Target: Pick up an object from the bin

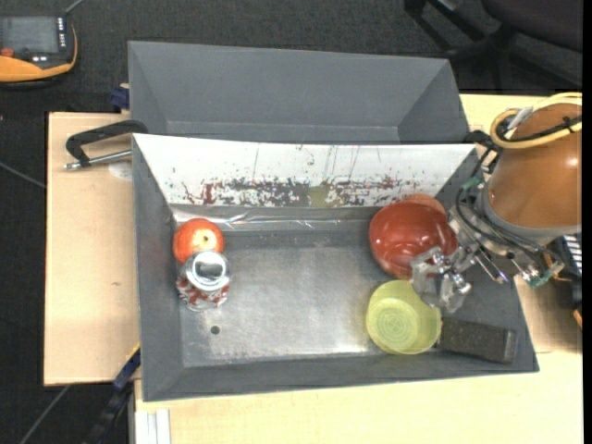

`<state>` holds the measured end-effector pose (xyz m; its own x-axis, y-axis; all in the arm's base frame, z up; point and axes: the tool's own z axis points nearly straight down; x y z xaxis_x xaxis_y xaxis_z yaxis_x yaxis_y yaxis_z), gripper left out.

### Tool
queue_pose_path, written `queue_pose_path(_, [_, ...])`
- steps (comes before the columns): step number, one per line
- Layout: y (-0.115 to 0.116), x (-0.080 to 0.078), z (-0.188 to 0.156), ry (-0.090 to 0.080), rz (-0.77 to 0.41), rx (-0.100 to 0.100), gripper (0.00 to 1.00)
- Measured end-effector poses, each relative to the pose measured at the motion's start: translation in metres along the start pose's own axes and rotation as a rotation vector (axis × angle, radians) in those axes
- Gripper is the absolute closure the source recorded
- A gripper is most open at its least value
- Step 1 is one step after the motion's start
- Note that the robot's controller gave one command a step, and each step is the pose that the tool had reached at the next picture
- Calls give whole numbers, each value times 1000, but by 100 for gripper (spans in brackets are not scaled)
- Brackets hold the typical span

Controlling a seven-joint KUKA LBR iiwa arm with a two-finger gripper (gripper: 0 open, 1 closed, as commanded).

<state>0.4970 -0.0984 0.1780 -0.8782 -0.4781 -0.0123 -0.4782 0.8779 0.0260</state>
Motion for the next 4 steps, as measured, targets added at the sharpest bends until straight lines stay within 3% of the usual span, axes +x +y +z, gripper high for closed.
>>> queue_pose_path(1, [1,0,1,0,0,-2,0])
queue_pose_path(2, [-34,-67,90,-5,-178,-1,0])
queue_pose_path(3, [-17,-75,74,-9,-234,2,0])
queue_pose_path(4, [-17,-75,74,-10,-233,1,100])
